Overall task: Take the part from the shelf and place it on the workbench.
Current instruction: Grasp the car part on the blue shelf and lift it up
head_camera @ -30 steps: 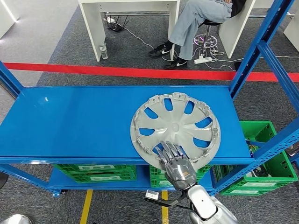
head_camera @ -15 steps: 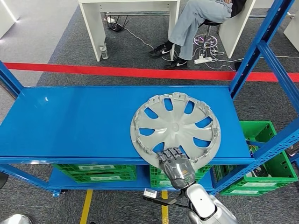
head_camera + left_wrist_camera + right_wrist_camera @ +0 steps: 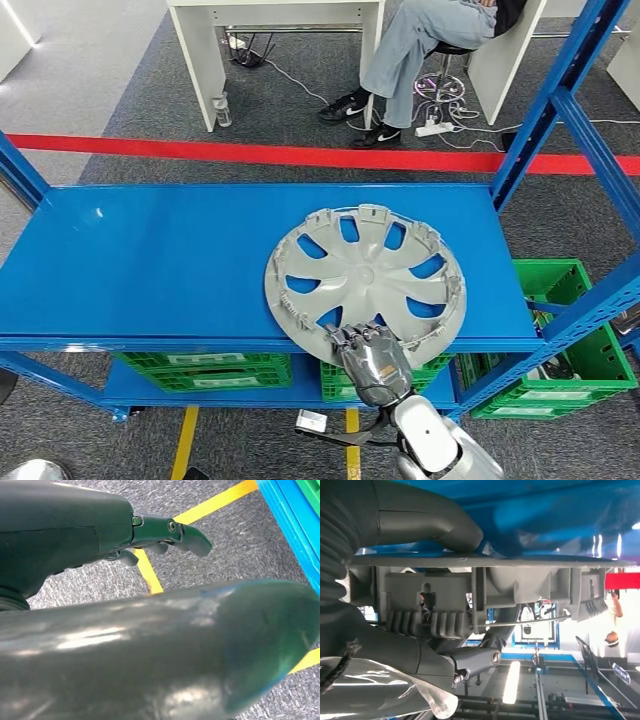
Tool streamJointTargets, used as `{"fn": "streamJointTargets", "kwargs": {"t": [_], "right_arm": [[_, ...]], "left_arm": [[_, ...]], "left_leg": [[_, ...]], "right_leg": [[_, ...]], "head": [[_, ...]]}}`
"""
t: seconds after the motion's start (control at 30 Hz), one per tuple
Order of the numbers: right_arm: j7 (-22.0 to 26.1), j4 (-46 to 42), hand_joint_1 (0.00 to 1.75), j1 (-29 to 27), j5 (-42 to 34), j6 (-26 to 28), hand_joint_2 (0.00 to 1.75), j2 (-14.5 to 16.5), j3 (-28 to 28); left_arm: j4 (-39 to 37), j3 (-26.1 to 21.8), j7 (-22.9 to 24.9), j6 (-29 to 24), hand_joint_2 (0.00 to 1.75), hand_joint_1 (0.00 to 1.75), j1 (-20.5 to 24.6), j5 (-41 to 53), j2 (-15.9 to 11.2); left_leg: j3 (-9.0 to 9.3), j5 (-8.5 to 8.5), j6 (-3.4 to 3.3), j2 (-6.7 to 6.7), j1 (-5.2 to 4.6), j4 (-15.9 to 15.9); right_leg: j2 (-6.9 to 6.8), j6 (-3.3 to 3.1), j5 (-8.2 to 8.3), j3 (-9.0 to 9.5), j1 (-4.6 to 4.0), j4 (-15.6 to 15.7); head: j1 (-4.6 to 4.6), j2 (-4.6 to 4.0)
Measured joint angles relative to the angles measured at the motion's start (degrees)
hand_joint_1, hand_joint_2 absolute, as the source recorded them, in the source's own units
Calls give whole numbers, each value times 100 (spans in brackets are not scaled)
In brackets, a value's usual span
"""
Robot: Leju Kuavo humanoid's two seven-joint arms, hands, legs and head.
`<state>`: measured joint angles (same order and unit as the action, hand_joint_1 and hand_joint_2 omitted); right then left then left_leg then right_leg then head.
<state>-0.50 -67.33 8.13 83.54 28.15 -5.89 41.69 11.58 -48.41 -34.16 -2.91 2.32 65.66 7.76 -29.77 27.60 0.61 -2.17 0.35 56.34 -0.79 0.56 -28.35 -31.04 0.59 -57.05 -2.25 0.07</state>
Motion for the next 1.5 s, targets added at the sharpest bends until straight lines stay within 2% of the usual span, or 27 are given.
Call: {"fn": "streamJointTargets", "kwargs": {"t": [0.33, 0.57, 0.77, 1.1, 1.5], "right_arm": [[39, -447, 175, -79, 65, 90, 175, -68, 75], [119, -1571, 175, -290, 594, 975, 175, -181, 166], [218, -2118, 175, -282, 634, 997, 175, -277, 200], [1182, -3311, 175, -518, 634, 999, 175, -311, -95], [1237, -3623, 175, -635, 632, 999, 175, -311, -246]], "left_arm": [[0, -50, -108, -13, 0, 0, -3, -58, -5], [0, -132, -227, 105, 0, 0, -10, -131, -11], [0, -174, -242, 74, 0, 0, -14, -142, -11], [0, -301, -323, -407, 0, 0, -3, -258, 9], [0, -324, -323, -435, 0, 0, -1, -256, 10]], "left_leg": [[-1, 0, 0, 0, 0, 0], [-14, 0, 0, 0, 0, 0], [-14, 0, 0, 1, 0, 1], [-14, 0, 0, 1, 0, 5], [-14, -1, 0, 1, 0, 5]], "right_leg": [[-1, 0, 0, -1, 0, 0], [0, 0, 0, -12, 0, -2], [-2, 0, 0, -12, 0, -2], [-2, 0, 0, -12, 0, -2], [-2, 0, 1, -10, 0, -2]], "head": [[-1, 0], [0, 0], [0, 0], [0, 0], [-1, 0]]}}
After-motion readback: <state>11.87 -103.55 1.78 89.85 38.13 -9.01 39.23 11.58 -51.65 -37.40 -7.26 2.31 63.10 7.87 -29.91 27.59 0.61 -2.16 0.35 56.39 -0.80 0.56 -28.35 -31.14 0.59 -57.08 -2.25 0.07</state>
